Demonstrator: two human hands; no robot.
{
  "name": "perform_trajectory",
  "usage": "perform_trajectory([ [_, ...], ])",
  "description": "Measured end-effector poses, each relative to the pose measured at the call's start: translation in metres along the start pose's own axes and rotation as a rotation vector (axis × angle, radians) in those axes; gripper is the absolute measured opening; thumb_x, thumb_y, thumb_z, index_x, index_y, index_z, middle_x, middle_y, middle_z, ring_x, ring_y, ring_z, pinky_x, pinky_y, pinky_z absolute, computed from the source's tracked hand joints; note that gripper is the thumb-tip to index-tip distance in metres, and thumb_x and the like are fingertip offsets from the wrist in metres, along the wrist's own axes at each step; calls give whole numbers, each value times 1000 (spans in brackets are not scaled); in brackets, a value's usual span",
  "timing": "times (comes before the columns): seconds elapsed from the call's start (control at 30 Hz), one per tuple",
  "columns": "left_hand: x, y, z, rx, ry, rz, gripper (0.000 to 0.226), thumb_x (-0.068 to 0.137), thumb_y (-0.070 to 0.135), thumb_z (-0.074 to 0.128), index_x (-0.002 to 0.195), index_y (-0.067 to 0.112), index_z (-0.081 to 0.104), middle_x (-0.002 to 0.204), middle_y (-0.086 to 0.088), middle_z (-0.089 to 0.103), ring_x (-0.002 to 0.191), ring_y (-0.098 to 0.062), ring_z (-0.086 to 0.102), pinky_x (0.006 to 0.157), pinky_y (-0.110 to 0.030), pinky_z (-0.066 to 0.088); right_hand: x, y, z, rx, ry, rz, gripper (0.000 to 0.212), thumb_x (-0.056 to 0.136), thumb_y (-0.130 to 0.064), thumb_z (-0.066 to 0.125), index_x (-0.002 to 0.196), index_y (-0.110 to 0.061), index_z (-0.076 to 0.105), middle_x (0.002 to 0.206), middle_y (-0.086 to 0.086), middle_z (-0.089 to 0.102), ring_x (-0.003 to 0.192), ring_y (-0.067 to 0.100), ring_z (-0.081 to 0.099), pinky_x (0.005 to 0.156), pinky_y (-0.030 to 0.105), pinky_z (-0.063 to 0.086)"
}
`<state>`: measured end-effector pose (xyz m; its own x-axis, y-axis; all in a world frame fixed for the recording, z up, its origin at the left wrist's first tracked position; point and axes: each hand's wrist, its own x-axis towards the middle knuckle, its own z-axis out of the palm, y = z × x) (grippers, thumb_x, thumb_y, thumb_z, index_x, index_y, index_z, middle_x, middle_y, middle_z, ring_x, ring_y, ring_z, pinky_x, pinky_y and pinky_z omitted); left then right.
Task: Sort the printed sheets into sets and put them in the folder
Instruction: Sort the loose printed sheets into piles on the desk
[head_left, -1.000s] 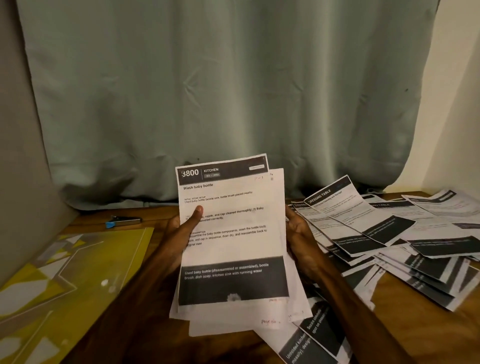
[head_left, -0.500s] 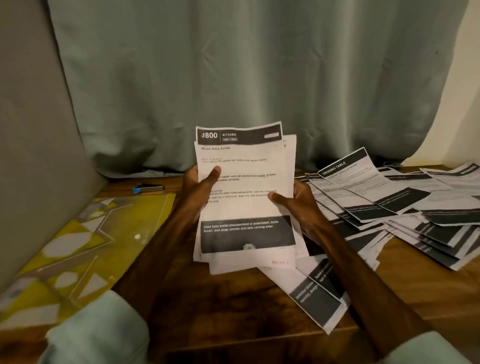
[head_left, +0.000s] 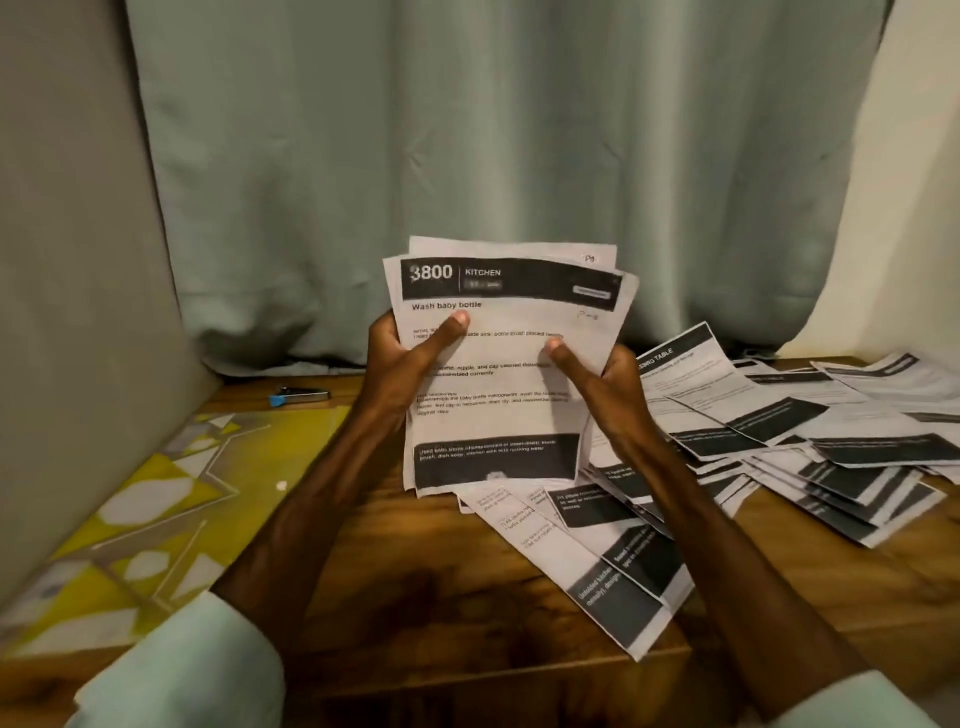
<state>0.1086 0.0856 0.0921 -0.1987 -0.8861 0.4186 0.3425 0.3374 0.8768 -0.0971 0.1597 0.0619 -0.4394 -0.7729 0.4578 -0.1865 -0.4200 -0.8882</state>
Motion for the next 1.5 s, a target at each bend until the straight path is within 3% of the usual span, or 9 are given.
perform_trajectory([
  [0.27, 12, 5, 3, 154, -112, 24, 20, 87, 19, 79, 96, 26, 62, 77, 23, 75, 74, 1, 73, 60, -13, 54, 9, -26, 6, 0, -22, -4, 12, 91, -26, 74, 100, -28, 66, 81, -27, 74, 80, -7, 71, 62, 9, 53],
  [0.47, 18, -11, -5, 218, -130, -10, 22, 86, 19, 80, 99, 23, 64, 89, 10, 76, 79, -7, 75, 64, -21, 59, 17, -21, 13, -90, -79, -13, 30, 84, -24, 81, 104, -29, 60, 97, -15, 71, 83, 5, 72, 60, 14, 55],
  [0.67, 16, -37, -32, 326, -194, -94, 27, 91, 25, 77, 115, 15, 71, 109, -5, 77, 96, -22, 76, 88, -47, 61, 13, 13, -2, -249, -122, 52, 27, 89, -17, 77, 111, -21, 63, 103, -7, 70, 96, 13, 71, 64, 17, 56],
  [0.77, 24, -35, -43, 331, -47, -32, 23, 92, 28, 75, 109, 13, 74, 108, -7, 77, 93, -27, 76, 85, -51, 61, 11, 25, 10, -347, -36, -71, 28, 95, -14, 70, 123, -7, 67, 109, -5, 69, 95, 14, 72, 66, 8, 53],
  [0.87, 41, -17, -57, 437, 162, 34, 24, 95, 24, 71, 112, 7, 73, 108, -6, 75, 92, -24, 75, 78, -36, 62, 11, 19, 39, -342, 5, -167, 29, 99, -21, 66, 125, -10, 67, 117, -6, 70, 91, -1, 69, 74, 12, 55],
  [1.13, 31, -26, -171, 1151, 180, -179, 43, 89, 34, 73, 124, 8, 68, 123, -19, 69, 108, -37, 67, 88, -43, 56, -9, 56, 125, -391, -307, 228, 6, 90, -15, 74, 91, -20, 74, 102, 1, 76, 91, 19, 72, 85, 34, 58],
  [1.27, 14, -41, -224, 1250, 182, -292, 58, 90, 40, 74, 140, 19, 56, 142, -12, 59, 124, -37, 59, 101, -43, 49, -27, 76, 159, -408, -523, 334, 18, 80, -15, 85, 96, -12, 77, 102, 4, 78, 94, 21, 74, 94, 45, 58],
  [1.37, 9, -48, -246, 1353, 188, -354, 63, 88, 44, 75, 139, 13, 54, 142, -14, 57, 126, -37, 56, 103, -48, 48, -37, 84, 177, -413, -566, 332, 14, 77, -10, 87, 86, -16, 77, 95, 5, 79, 88, 23, 76, 87, 49, 61],
  [1.5, 2, -54, -250, 1480, 127, -292, 63, 84, 42, 80, 129, 6, 54, 134, -17, 58, 124, -37, 52, 102, -46, 45, -47, 83, 181, -501, -533, 309, 14, 83, -16, 84, 90, -8, 75, 87, 6, 76, 72, 19, 73, 61, 34, 61],
])
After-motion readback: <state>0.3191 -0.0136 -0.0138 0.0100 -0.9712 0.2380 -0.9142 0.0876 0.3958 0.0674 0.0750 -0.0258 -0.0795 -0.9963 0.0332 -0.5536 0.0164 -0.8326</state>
